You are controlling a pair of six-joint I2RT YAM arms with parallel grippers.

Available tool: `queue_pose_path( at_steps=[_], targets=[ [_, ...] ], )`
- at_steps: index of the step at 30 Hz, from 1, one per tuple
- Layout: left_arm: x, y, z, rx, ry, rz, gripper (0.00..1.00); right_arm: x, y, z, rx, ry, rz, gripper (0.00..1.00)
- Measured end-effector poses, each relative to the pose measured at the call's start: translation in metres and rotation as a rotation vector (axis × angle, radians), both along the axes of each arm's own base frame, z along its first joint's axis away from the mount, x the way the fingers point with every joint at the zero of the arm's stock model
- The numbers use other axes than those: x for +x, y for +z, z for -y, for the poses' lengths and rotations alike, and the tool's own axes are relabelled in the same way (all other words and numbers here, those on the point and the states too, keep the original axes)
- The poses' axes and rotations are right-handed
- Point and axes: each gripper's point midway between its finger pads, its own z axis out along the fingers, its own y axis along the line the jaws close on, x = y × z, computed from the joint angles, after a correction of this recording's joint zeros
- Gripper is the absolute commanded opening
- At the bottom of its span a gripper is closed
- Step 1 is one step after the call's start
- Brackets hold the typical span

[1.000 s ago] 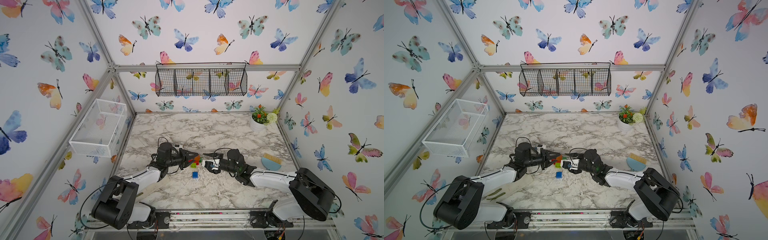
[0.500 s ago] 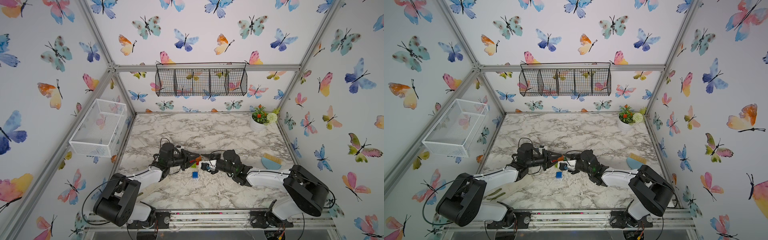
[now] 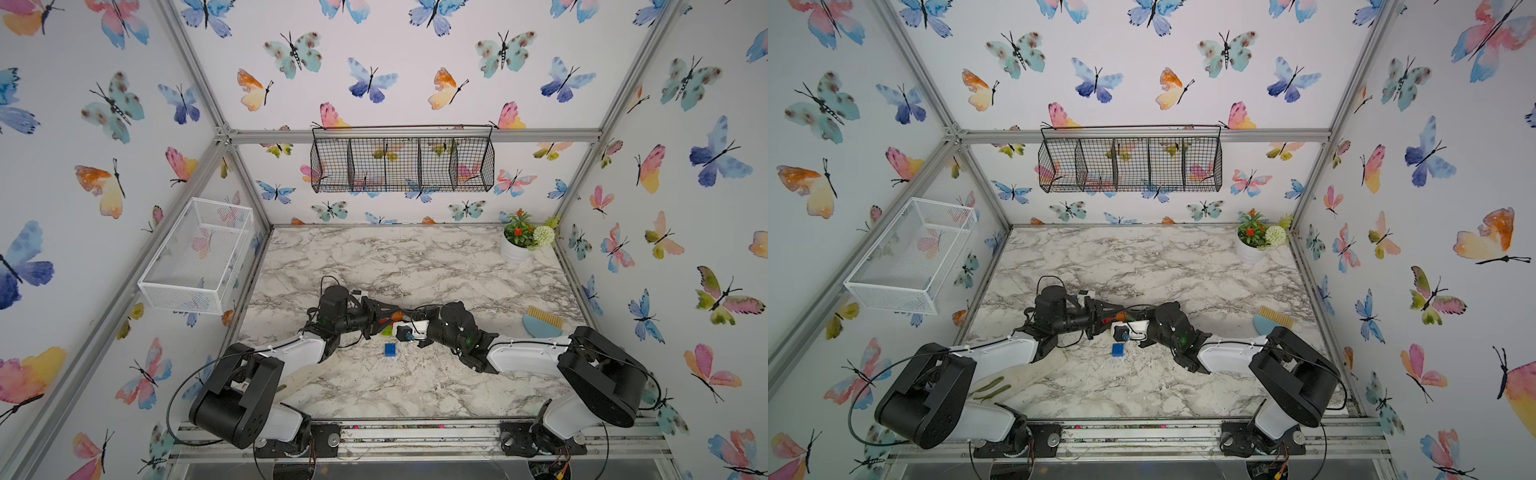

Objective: Assemble the letter v with lego
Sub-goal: Pick up the lego brick from the center of the board, then move the lego brick at the center of the board.

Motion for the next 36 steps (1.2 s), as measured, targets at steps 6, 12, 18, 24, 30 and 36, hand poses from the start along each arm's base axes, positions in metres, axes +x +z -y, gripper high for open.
queue_pose_path(
  at_steps=[6,12,18,24,30,36],
  targets=[
    [0.001,0.001,0.000,-0.001,0.003,0.007,0.44,0.001,0.000,-0.001,-0.004,-0.004,-0.007,0.18],
    [-0.003,-0.005,-0.001,0.026,-0.014,0.012,0.67,0.002,-0.003,-0.003,-0.002,-0.027,-0.089,0.14],
    [-0.007,-0.007,-0.010,0.077,-0.021,0.037,0.73,-0.001,-0.022,0.003,-0.046,-0.052,-0.252,0.11],
    [-0.006,-0.009,-0.036,0.164,0.006,0.091,0.73,0.017,-0.026,0.018,-0.088,-0.117,-0.416,0.09],
    [0.002,-0.020,-0.057,0.381,0.003,0.142,0.59,0.048,-0.039,0.022,-0.159,-0.184,-0.541,0.08],
    [0.001,-0.052,-0.072,0.540,-0.043,0.124,0.50,0.062,-0.068,0.029,-0.255,-0.205,-0.656,0.07]
  ],
)
